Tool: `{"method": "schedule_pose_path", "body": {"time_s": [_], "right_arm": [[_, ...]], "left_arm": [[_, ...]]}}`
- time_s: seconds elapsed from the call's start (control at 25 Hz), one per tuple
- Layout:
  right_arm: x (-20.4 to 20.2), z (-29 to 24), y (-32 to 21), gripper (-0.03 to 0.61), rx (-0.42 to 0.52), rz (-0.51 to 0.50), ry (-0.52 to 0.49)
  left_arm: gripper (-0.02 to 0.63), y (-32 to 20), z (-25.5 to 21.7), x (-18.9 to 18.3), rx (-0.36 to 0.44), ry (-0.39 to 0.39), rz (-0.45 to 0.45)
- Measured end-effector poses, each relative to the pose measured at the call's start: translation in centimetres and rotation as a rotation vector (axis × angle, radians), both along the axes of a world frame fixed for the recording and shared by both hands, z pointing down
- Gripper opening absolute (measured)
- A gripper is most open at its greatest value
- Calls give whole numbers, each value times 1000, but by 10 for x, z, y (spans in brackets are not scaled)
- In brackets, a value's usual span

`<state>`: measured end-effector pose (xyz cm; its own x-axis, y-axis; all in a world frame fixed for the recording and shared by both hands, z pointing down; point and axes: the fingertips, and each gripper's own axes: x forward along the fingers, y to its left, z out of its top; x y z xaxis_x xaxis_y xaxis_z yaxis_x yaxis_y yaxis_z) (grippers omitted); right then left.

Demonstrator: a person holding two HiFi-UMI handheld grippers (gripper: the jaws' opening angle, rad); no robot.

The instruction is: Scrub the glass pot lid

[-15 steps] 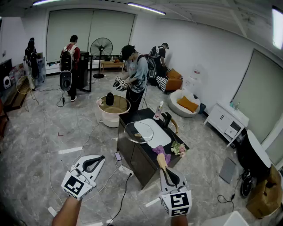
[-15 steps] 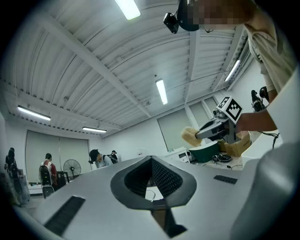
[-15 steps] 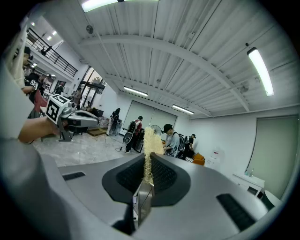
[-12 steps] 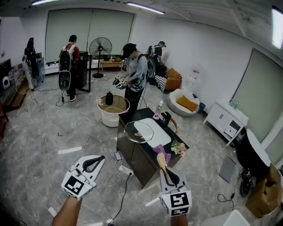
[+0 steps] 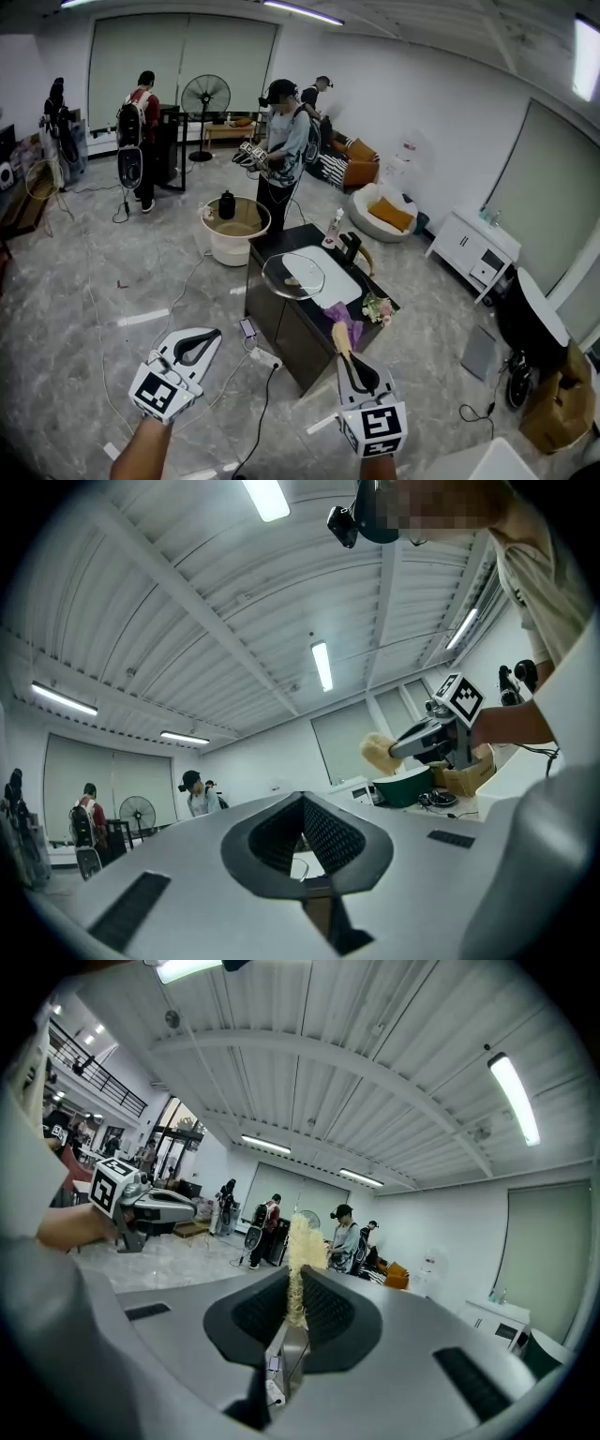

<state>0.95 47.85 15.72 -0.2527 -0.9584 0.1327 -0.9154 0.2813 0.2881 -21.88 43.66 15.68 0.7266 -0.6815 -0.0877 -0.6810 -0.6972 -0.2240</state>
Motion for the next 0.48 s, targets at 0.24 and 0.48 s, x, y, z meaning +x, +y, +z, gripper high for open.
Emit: {"method": "schedule_pose_path", "body": {"time_s": [0.24, 0.48], "right_arm": [[0, 5, -11, 38, -3, 1, 9], [14, 15, -44, 38, -18, -8, -3]], "left_arm": [[15, -7, 15, 1, -56, 2, 1], [14, -32, 29, 9, -95, -9, -24]]}}
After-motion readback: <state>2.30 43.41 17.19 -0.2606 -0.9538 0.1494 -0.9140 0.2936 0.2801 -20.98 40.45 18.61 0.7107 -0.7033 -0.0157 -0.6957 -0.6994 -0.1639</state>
